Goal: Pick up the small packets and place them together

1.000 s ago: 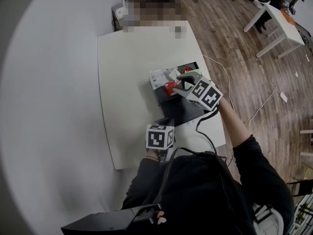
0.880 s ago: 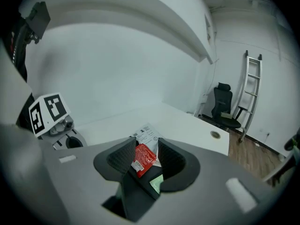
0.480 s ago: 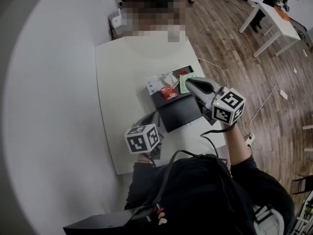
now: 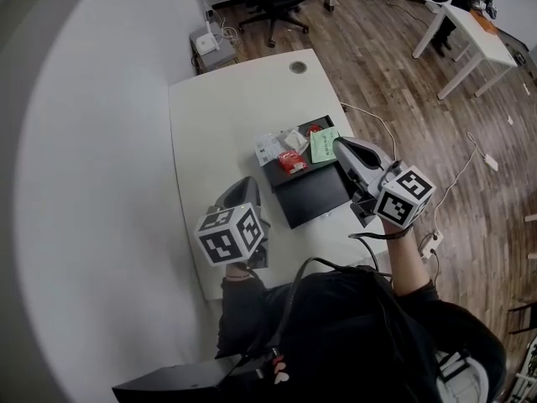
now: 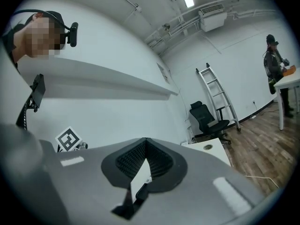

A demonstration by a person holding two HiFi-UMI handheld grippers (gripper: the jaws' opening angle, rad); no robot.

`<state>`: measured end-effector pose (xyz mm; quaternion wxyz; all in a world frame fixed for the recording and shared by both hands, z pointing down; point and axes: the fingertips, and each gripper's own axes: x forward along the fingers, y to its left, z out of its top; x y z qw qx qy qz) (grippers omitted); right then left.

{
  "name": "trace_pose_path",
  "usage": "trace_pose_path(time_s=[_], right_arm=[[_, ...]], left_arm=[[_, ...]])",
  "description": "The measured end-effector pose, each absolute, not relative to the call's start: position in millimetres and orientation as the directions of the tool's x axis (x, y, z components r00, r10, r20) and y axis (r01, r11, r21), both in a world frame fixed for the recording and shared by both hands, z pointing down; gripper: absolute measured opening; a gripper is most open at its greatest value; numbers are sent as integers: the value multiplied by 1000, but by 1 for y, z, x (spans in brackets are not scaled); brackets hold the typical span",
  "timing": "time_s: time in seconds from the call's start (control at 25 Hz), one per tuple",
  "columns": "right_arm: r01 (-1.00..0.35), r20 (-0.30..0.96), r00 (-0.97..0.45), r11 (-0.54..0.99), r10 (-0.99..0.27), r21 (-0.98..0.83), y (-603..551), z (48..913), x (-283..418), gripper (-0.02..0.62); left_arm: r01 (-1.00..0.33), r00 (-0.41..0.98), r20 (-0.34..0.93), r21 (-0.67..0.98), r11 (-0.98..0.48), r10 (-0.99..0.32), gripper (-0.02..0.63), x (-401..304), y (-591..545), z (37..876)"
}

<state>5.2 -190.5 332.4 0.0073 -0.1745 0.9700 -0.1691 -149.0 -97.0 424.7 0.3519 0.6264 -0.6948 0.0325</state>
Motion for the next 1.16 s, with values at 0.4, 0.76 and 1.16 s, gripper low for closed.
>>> trace_pose_path(time_s=[0.4,0.76,1.16], right_arm=[[-357,90,-934,888,-346,-290,-189,336,0,0],[-362,113,-932,891,-344,-272,-186,333,-1,0],[-371,110,-929,886,-355,-279,-189,336,1,0]], left_arm=[[-910,8,477,368,191,-879,0,-152,-100,392],[-909,-2,464,368,195,-886,0,-154,-95,381],[-908,0,460,373,193,-888,0,-156,-95,383]])
